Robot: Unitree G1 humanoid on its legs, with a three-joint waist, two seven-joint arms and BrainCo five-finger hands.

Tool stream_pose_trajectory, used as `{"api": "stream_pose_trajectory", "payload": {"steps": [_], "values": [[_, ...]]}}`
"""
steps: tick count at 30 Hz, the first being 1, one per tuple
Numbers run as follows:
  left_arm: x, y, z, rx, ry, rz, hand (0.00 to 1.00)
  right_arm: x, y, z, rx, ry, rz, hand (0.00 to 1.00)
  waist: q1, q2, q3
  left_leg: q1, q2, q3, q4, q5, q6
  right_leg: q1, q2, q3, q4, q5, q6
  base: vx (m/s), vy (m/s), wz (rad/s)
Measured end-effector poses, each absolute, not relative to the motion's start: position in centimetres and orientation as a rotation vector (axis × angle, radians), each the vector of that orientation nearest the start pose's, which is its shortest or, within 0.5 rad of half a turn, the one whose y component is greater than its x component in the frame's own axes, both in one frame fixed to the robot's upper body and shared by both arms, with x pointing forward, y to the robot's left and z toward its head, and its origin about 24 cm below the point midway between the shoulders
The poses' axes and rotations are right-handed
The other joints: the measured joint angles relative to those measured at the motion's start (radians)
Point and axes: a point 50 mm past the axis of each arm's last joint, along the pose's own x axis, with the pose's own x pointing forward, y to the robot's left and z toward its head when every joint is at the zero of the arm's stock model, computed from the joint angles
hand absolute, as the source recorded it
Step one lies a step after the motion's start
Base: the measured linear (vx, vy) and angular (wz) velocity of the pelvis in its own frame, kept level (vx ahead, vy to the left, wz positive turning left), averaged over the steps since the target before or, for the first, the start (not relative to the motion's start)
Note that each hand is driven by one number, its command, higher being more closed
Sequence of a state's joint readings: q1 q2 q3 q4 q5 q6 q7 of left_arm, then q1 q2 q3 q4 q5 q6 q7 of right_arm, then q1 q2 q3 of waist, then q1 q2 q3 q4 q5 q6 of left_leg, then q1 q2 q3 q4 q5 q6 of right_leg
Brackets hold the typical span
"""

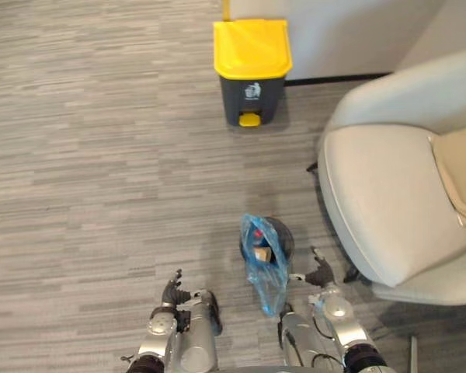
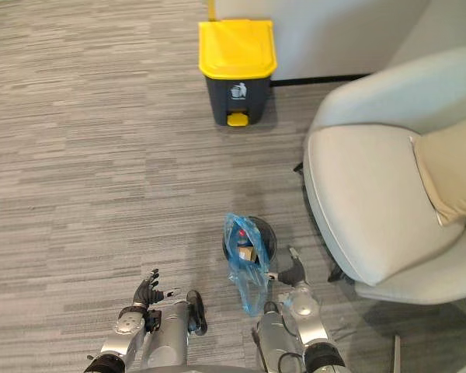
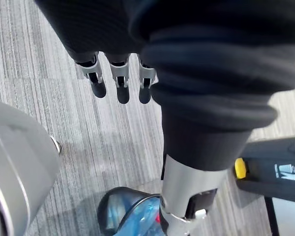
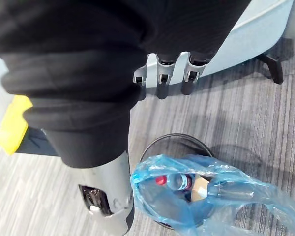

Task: Gather rubbish on tea table into small bin, then transfer packed bag to large trash can.

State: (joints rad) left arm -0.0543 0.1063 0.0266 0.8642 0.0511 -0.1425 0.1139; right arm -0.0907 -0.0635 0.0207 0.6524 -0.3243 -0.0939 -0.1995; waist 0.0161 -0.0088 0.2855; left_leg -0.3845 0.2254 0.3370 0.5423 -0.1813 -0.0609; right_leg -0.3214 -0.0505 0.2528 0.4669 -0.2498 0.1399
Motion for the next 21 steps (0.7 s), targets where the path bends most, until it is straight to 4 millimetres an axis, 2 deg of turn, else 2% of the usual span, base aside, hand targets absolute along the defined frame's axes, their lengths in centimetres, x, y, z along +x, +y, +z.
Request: {"api": "stream_pose_trajectory", "payload": {"steps": [3,6,8,9,10,11,12,13,14,15,16,17,21], "values": [[20.9,19.2,-10.0,0.203,0.607,0.117,0.00,24.8,-15.7,-5.8,-0.488,0.365,-0.033,0.00,-0.001,-0.009,0.044,-0.021,0.006,0.019,0.036,-0.013,0.010,-0.050,0.007,0.029,0.051,0.005,0.010,-0.07,0.035,-0.33],[23.6,19.0,-8.2,0.210,0.512,0.127,0.00,26.7,-14.7,-4.3,-0.542,0.286,-0.004,0.00,-0.001,-0.008,0.082,-0.106,0.019,0.017,0.093,-0.021,0.016,-0.145,0.014,0.028,0.116,0.007,0.013,-0.15,0.003,-0.13],[26.0,18.7,-6.4,0.185,0.435,0.150,0.00,28.9,-13.9,-2.1,-0.574,0.192,-0.006,0.00,0.001,0.001,0.116,-0.201,0.024,0.000,0.135,-0.024,0.019,-0.236,0.013,0.011,0.160,0.006,0.015,-0.20,-0.022,0.05],[26.5,18.6,-6.0,0.171,0.419,0.155,0.00,29.4,-13.7,-1.5,-0.580,0.168,-0.010,0.00,0.001,0.005,0.123,-0.229,0.028,-0.006,0.146,-0.026,0.019,-0.261,0.012,0.002,0.168,0.006,0.015,-0.18,-0.034,0.05],[27.5,18.4,-5.1,0.140,0.382,0.177,0.00,30.4,-13.2,-0.4,-0.593,0.121,-0.009,0.00,0.001,0.014,0.131,-0.292,0.039,-0.015,0.173,-0.029,0.018,-0.317,0.012,-0.013,0.184,0.006,0.017,-0.16,-0.039,0.03],[28.8,18.0,-3.3,0.105,0.306,0.193,0.00,31.5,-12.7,1.4,-0.598,0.057,-0.020,0.00,0.004,0.016,0.150,-0.353,0.039,-0.027,0.195,-0.029,0.018,-0.376,0.012,-0.019,0.213,0.007,0.022,-0.20,-0.046,0.06],[29.3,17.9,-2.4,0.092,0.261,0.196,0.00,32.0,-12.6,2.1,-0.597,0.028,-0.026,0.00,0.005,0.020,0.161,-0.376,0.037,-0.037,0.204,-0.029,0.019,-0.398,0.011,-0.025,0.224,0.007,0.022,-0.18,-0.040,0.20],[29.9,17.1,0.6,0.082,0.118,0.174,0.00,32.6,-12.4,3.9,-0.599,-0.042,-0.046,0.00,0.010,0.028,0.188,-0.430,0.033,-0.054,0.221,-0.019,0.026,-0.447,0.003,-0.043,0.255,0.005,0.025,-0.12,-0.044,0.37],[30.2,16.0,3.8,0.052,-0.034,0.131,0.00,33.0,-12.7,5.4,-0.622,-0.103,-0.071,0.00,0.025,0.046,0.208,-0.490,0.030,-0.075,0.241,-0.009,0.030,-0.498,-0.006,-0.064,0.287,0.001,0.022,-0.11,-0.046,0.38],[30.1,15.5,5.1,0.039,-0.094,0.112,0.00,33.2,-12.9,6.0,-0.636,-0.125,-0.078,0.00,0.033,0.052,0.213,-0.516,0.028,-0.083,0.250,-0.007,0.030,-0.521,-0.008,-0.071,0.303,-0.003,0.021,-0.07,-0.051,0.45],[29.6,15.0,7.6,-0.002,-0.216,0.087,0.00,33.5,-13.7,7.1,-0.670,-0.163,-0.098,0.00,0.050,0.065,0.233,-0.572,0.016,-0.099,0.270,-0.001,0.034,-0.577,-0.021,-0.086,0.348,-0.018,0.022,-0.04,-0.061,0.44],[28.9,15.2,8.8,-0.022,-0.280,0.096,0.00,33.9,-14.1,8.0,-0.688,-0.191,-0.110,0.00,0.058,0.068,0.241,-0.622,0.013,-0.102,0.286,0.004,0.039,-0.633,-0.028,-0.091,0.388,-0.031,0.020,-0.03,-0.071,0.45],[27.5,16.8,9.9,-0.077,-0.342,0.158,0.00,35.2,-14.9,10.7,-0.730,-0.257,-0.146,0.00,0.086,0.078,0.255,-0.787,-0.004,-0.143,0.348,0.022,0.053,-0.794,-0.056,-0.136,0.501,-0.065,0.012,0.02,-0.080,0.35]]}}
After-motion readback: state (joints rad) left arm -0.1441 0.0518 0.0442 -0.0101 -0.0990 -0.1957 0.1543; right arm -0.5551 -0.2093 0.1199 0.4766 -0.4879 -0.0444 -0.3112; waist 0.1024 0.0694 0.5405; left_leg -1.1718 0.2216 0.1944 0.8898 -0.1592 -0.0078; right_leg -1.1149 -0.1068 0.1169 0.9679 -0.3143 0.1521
